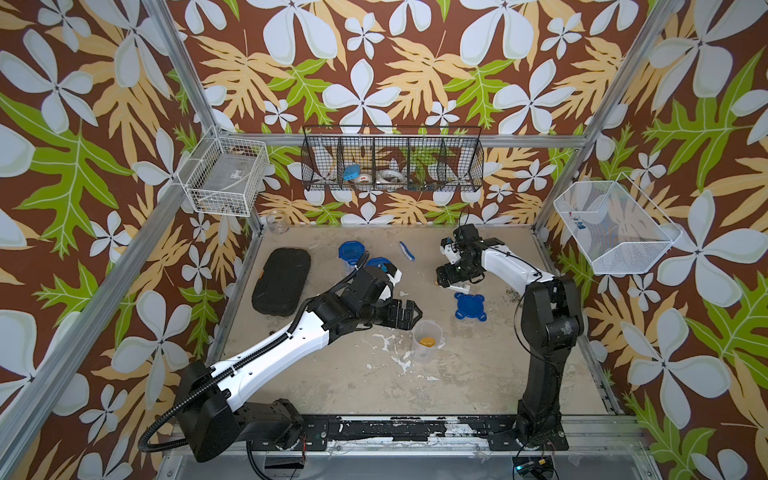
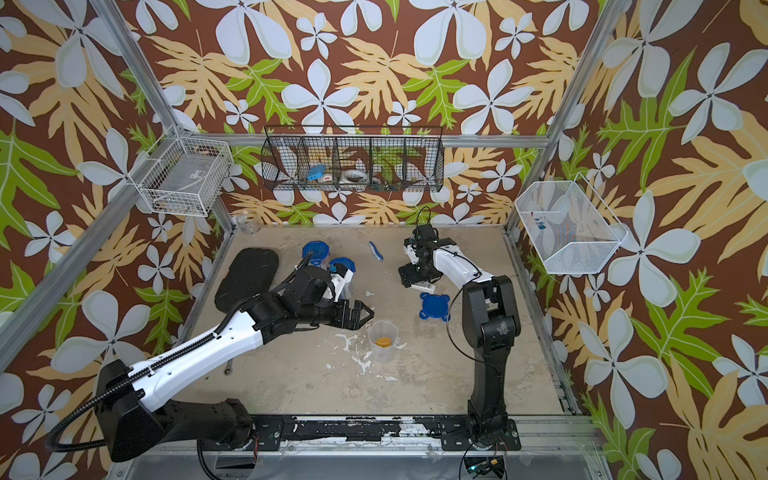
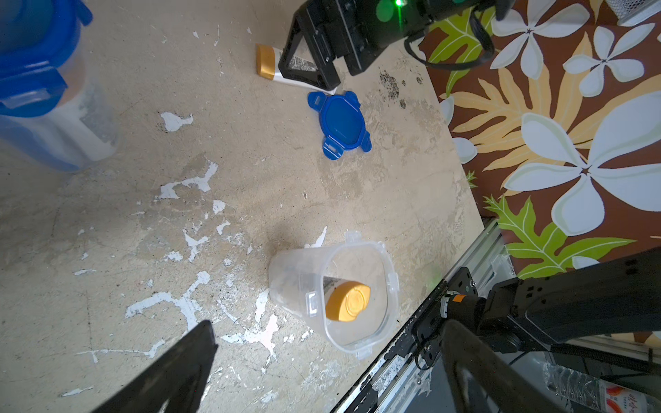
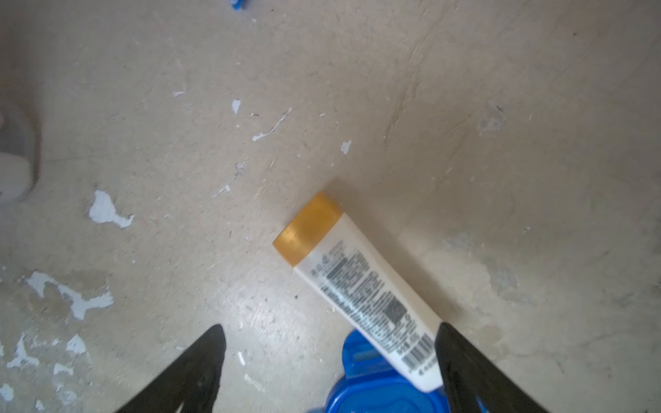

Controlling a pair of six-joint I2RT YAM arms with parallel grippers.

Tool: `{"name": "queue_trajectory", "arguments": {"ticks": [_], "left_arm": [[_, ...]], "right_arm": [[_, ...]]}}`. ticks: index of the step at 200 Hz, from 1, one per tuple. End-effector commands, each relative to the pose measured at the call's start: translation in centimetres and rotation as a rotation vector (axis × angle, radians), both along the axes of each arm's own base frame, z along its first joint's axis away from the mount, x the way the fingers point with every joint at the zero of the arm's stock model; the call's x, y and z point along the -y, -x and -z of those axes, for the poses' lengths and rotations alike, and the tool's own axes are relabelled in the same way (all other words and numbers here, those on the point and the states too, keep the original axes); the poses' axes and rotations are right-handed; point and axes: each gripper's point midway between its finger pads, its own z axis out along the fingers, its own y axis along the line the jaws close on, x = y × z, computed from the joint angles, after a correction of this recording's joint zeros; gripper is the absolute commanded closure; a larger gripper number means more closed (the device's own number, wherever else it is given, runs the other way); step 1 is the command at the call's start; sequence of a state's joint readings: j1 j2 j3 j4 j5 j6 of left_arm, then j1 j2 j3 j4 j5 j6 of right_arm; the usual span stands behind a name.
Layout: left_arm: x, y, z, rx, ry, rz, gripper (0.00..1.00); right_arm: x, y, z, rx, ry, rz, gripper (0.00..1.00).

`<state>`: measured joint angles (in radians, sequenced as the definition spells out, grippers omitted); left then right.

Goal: Pack away toiletry kits
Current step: Pick up the toiletry item from the center of the board.

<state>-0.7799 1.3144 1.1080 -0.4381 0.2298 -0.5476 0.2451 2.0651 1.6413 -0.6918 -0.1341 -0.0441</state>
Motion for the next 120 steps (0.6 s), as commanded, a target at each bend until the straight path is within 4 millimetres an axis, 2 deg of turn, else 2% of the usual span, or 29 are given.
{"name": "queue_trajectory", "arguments": {"ticks": [1,27,56,98,120], "left_arm": [[0.6,-0.1,-0.6,-0.005,0.035,0.012,0.00],[0.8,-0.1,-0.6,-0.002,0.045,0.012,0.00],[1.0,-0.2,-0.6,0.000,0.049,0.020,0.00],[1.2,-0.6,-0.7,0.010,0.051,0.017,0.00],[1.3,-0.7,-0.9,0.015,0.053,0.016,0.00]], "right_arm": [[-0.5,-1.0,0.7,-0.022,-0.040,0.011,0.08],[-0.4,-1.2,1.8,-0.041,-0.036,0.009,0.08],[-0.8,0.6,3.8,-0.111,-0.057,-0.013,0.09],[0.7,2.7,4.9,-0.135,0.005,0.000,0.08],[1.4,3.8,5.5,-0.132,0.062,0.002,0.12]]}}
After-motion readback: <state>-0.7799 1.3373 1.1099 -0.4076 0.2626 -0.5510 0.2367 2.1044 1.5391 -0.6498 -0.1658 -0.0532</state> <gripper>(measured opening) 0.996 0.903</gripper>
